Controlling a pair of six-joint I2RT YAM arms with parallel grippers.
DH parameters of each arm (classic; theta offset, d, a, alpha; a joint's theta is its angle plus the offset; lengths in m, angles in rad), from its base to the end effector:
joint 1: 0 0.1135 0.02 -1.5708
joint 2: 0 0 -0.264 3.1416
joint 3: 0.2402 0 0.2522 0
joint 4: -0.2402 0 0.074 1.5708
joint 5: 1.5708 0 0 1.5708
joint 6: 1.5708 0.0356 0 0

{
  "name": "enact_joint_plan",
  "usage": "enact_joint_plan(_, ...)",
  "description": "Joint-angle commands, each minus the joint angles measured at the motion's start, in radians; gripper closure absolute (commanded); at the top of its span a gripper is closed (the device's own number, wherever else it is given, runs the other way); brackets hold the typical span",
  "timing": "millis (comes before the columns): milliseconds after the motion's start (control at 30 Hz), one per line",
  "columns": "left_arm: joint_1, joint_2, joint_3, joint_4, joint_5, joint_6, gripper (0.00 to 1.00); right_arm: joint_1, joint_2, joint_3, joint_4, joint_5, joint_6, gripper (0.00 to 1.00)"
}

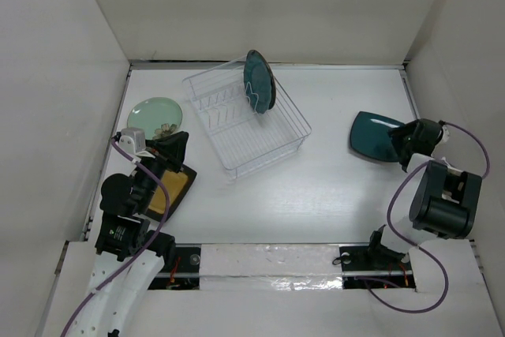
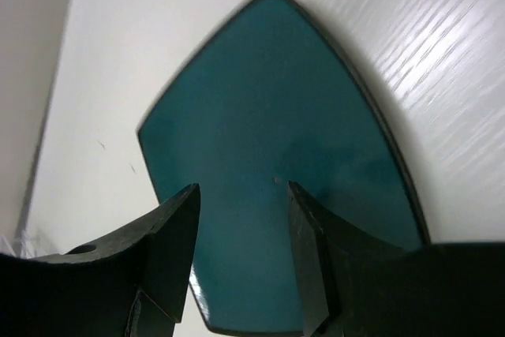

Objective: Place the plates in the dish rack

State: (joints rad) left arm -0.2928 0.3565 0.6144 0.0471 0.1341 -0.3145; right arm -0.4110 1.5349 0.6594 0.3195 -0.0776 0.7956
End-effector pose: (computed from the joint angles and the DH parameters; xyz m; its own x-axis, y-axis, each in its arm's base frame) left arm 0.0928 -0.0330 0.3589 0.1472 -0.3645 -0.9195 0.4771 0.8405 -0.2569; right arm 0.2821 -0.1199 0.1699 -0.0972 0.8192 -0.5652 0.5821 0.5074 0.6353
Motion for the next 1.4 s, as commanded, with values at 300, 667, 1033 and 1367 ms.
enact_joint_plan(300,-0.003,-0.004,0.008,0.04,0.002,0.011,0.92,-0.04,0.026,0.103,-0.175,0.265,0.017,0.41)
enact_joint_plan(667,-0.003,-0.014,0.008,0.037,-0.001,0.012,0.92,-0.029,0.159,0.221,-0.22,0.093,-0.07,0.45)
enact_joint_plan(1033,-0.003,-0.008,0.007,0.039,0.002,0.012,0.92,0.067,0.082,0.076,-0.117,-0.111,-0.075,0.5)
enact_joint_plan(1367,-0.003,-0.005,0.004,0.043,0.002,0.011,0.92,0.067,0.03,-0.043,0.022,-0.155,-0.05,0.54)
